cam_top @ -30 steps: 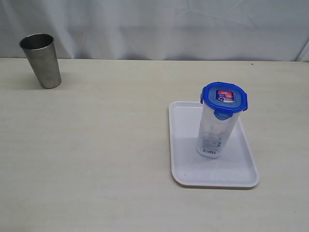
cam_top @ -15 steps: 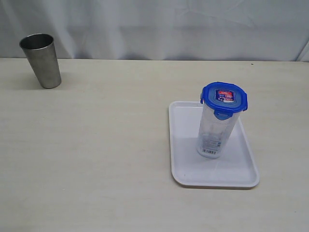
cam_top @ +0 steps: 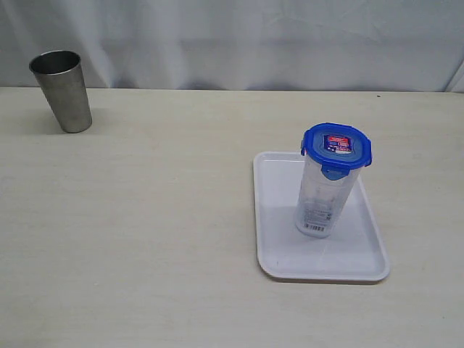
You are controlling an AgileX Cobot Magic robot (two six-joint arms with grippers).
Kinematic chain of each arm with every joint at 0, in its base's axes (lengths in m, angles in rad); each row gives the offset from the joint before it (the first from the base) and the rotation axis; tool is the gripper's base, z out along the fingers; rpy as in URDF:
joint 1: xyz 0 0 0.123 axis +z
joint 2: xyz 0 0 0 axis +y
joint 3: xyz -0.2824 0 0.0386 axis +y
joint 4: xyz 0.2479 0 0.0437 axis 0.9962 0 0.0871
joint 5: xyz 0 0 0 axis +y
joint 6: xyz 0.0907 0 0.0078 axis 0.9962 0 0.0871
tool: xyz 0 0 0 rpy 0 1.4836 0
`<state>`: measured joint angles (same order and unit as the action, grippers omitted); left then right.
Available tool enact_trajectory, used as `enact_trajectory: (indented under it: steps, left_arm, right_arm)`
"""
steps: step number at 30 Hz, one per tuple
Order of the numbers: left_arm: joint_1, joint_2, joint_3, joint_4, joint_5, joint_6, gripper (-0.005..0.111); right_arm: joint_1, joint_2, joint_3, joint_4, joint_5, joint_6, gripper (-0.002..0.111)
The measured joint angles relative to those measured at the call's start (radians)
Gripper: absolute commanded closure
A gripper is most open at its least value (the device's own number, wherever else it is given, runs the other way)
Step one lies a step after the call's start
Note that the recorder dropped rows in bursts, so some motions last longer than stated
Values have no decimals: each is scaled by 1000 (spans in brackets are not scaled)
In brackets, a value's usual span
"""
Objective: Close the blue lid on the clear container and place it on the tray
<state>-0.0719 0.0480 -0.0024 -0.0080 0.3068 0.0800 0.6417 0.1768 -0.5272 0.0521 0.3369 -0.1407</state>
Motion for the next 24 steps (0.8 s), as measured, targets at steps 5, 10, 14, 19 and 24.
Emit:
enact_trajectory:
  steps: [5, 10, 14, 19, 24]
  left_arm:
    - [0, 0, 0, 0, 0, 0, 107]
    - [0, 0, 0, 0, 0, 0, 107]
    - [0, 0, 0, -31, 0, 0, 107]
    - [0, 0, 0, -49, 0, 0, 107]
    - [0, 0, 0, -49, 0, 0, 107]
  right_arm:
    - [0, 0, 0, 0, 0, 0, 104]
    - [0, 0, 0, 0, 0, 0, 104]
    - [0, 0, 0, 0, 0, 0, 104]
    - [0, 0, 0, 0, 0, 0, 104]
    - [0, 0, 0, 0, 0, 0, 104]
